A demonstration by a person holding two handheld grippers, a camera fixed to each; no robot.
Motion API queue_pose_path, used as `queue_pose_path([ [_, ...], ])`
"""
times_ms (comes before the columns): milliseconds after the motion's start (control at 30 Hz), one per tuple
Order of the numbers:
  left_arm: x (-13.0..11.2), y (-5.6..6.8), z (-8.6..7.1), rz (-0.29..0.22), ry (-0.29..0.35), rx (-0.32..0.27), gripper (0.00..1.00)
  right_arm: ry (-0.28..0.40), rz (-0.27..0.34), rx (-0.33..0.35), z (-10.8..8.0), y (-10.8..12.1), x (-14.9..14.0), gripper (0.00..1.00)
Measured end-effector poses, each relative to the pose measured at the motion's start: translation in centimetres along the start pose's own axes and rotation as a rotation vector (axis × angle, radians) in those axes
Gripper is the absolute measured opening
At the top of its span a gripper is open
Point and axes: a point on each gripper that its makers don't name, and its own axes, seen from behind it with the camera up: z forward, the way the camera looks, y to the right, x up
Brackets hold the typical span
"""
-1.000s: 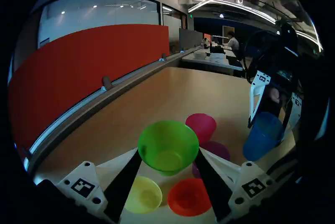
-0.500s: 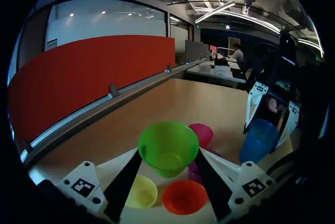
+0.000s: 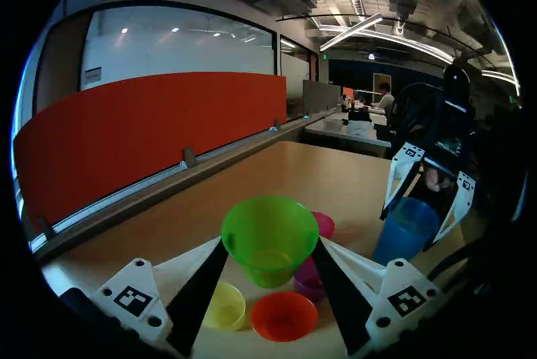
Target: Pour water
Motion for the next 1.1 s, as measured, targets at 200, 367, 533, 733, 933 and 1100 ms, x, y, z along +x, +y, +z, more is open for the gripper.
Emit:
queue_pose_path([
  [200, 0.6, 0.0, -1.1, -0.018, 0.019, 0.014, 0.85, 0.015, 0.001, -0.006, -0.1, -0.1, 0.7, 0.91],
  [367, 1.1, 0.0, -2.2, -0.037, 0.030, 0.022, 0.85, 0.031, 0.001, -0.009, -0.2, -0.4, 1.1, 0.91],
  [533, 1.2, -0.1, -3.3, -0.034, 0.027, 0.038, 0.85, 0.050, 0.002, -0.016, -0.4, -0.6, 1.9, 0.91],
  [733, 1.4, 0.1, -4.6, -0.035, 0.022, 0.047, 0.85, 0.078, 0.013, -0.026, -0.5, -0.6, 2.9, 0.91],
  [933, 1.8, 0.0, -5.6, -0.044, 0.028, 0.061, 0.85, 0.102, 0.018, -0.030, -0.6, -0.8, 3.9, 0.91],
  [1100, 2.4, -0.1, -6.4, -0.054, 0.043, 0.071, 0.85, 0.114, 0.010, -0.032, -0.8, -1.0, 4.5, 0.91],
])
